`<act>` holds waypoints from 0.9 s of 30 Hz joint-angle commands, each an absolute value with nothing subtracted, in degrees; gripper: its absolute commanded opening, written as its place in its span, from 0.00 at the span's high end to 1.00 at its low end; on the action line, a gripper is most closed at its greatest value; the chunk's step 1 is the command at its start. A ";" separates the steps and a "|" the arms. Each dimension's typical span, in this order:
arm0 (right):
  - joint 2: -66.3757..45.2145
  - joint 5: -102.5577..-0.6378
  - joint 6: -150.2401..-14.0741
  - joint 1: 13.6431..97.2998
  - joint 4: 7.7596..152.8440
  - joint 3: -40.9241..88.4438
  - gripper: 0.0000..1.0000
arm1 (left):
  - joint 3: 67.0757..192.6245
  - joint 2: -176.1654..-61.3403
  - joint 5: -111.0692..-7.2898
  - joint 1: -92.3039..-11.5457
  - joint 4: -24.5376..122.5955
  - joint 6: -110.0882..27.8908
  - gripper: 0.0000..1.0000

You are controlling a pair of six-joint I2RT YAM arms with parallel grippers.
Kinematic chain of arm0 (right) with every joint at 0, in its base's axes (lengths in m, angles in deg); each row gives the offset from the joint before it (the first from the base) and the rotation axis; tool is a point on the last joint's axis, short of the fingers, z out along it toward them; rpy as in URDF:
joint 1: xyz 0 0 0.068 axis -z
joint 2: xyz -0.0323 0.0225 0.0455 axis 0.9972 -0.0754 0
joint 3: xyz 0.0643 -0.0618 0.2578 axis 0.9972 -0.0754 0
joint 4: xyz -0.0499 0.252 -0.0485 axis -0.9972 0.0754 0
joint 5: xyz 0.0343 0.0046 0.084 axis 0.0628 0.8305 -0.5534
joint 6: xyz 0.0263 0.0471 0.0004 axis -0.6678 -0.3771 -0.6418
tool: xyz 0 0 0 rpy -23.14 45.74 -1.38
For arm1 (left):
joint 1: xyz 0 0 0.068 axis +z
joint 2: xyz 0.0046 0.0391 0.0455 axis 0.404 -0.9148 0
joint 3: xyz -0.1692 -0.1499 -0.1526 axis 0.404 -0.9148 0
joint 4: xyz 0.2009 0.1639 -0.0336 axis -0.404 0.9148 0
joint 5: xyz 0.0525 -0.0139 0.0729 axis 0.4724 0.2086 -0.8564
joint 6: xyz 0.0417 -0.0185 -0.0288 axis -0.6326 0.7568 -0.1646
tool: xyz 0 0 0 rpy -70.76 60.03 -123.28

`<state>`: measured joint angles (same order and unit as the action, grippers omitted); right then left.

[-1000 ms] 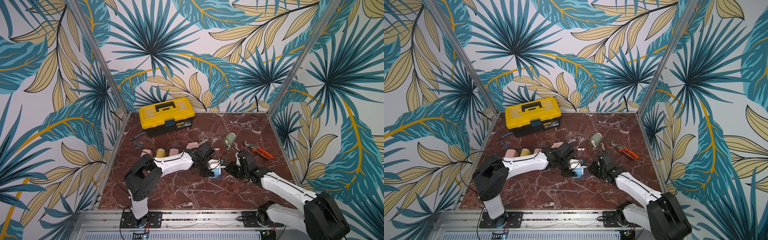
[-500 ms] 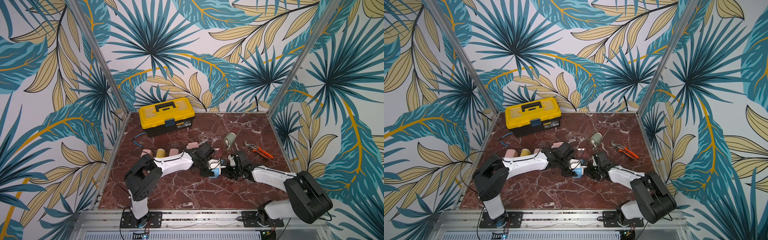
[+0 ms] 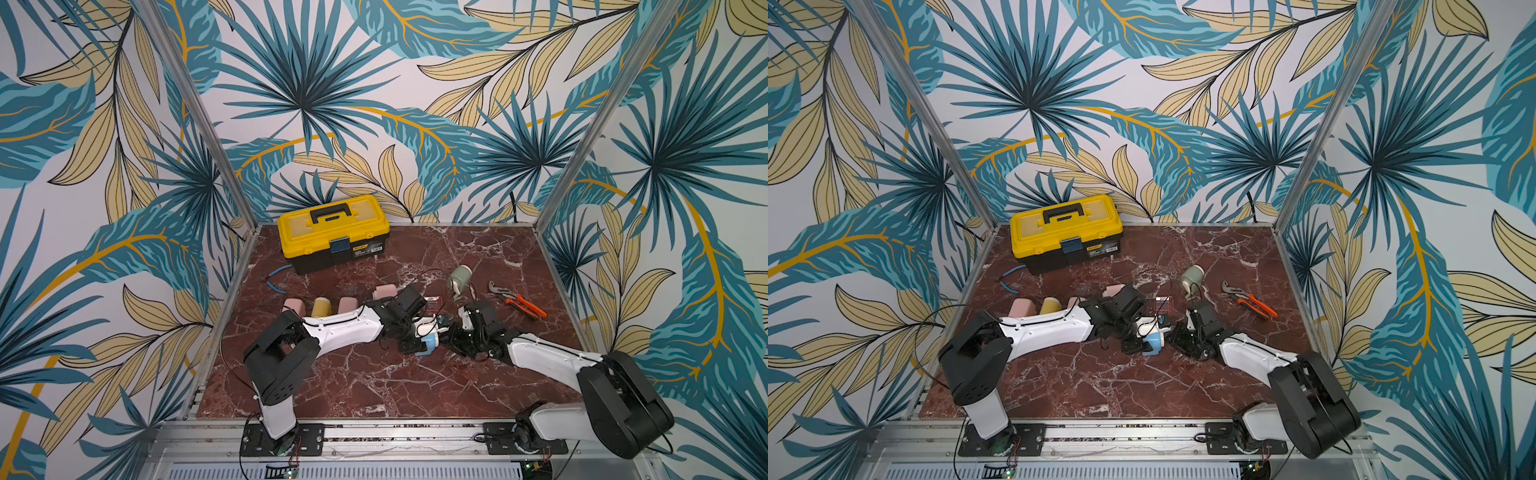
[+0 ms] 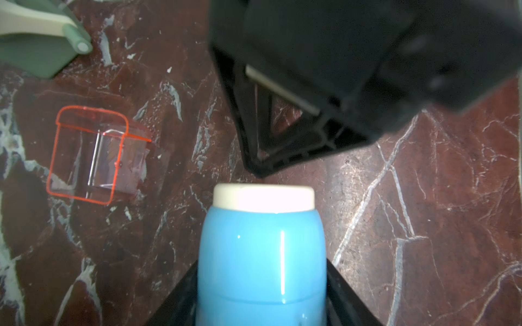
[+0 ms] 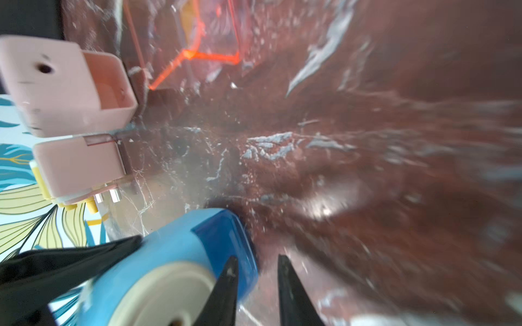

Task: Put the tray back into the pencil sharpener
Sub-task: Close the container of the pencil sharpener, then place the pencil sharpener at the center of the board.

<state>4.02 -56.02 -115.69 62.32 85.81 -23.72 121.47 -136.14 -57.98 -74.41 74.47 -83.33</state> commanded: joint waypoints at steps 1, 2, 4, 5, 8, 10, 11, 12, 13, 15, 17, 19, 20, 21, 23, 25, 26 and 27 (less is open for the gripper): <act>12.32 -44.61 -116.58 62.21 96.93 -24.84 0.71 | 118.76 -129.85 -61.47 -74.80 72.25 -73.47 0.62; 15.01 -43.12 -116.59 62.22 97.86 -25.02 0.71 | 117.82 -128.24 -62.90 -74.88 72.28 -70.56 0.63; 18.08 -41.63 -116.00 62.28 99.34 -24.60 0.71 | 116.02 -125.27 -67.04 -74.89 72.37 -64.34 0.66; 18.95 -41.14 -115.48 62.27 100.41 -23.83 0.70 | 114.86 -123.51 -69.02 -74.89 72.36 -60.96 0.67; 18.91 -40.91 -113.84 62.27 103.41 -20.97 0.71 | 112.14 -119.63 -73.22 -74.89 72.33 -51.41 0.67; 18.03 -41.42 -113.19 62.23 104.52 -19.60 0.71 | 110.71 -117.71 -74.43 -74.89 72.45 -45.63 0.68; 17.60 -41.65 -112.94 62.29 104.79 -19.06 0.71 | 110.10 -116.89 -76.35 -74.89 72.38 -43.49 0.69; 17.23 -41.86 -112.86 62.21 104.65 -18.94 0.70 | 109.78 -116.27 -76.90 -74.87 72.37 -41.54 0.69; 16.90 -41.96 -112.85 62.28 104.38 -18.82 0.71 | 109.50 -115.77 -77.52 -74.89 72.35 -39.62 0.69; 16.48 -42.10 -112.93 62.25 103.85 -18.92 0.71 | 109.26 -115.23 -78.45 -74.89 72.46 -37.35 0.69; 16.19 -42.21 -112.89 62.21 103.62 -19.03 0.70 | 109.22 -114.96 -80.52 -74.89 72.46 -35.56 0.70; 16.41 -42.15 -112.94 62.27 103.75 -19.11 0.71 | 109.34 -114.91 -82.56 -74.81 72.58 -34.19 0.70; 16.63 -42.07 -112.94 62.21 103.83 -19.31 0.70 | 109.48 -114.94 -83.05 -74.73 72.63 -33.72 0.71; 16.83 -41.93 -112.88 62.22 103.92 -19.55 0.70 | 109.62 -114.97 -83.54 -74.58 72.68 -33.01 0.74; 17.14 -41.47 -112.89 62.27 104.27 -19.85 0.70 | 110.04 -115.28 -84.08 -73.92 73.35 -30.06 0.79; 17.33 -41.36 -112.94 62.22 104.59 -20.03 0.70 | 110.48 -116.11 -83.97 -72.94 74.20 -26.53 0.82; 17.38 -41.38 -113.18 62.21 104.59 -20.04 0.70 | 110.58 -116.64 -83.98 -72.71 74.31 -25.50 0.83; 17.46 -41.33 -113.18 62.22 104.58 -20.04 0.70 | 110.82 -117.23 -84.18 -72.61 74.35 -24.82 0.83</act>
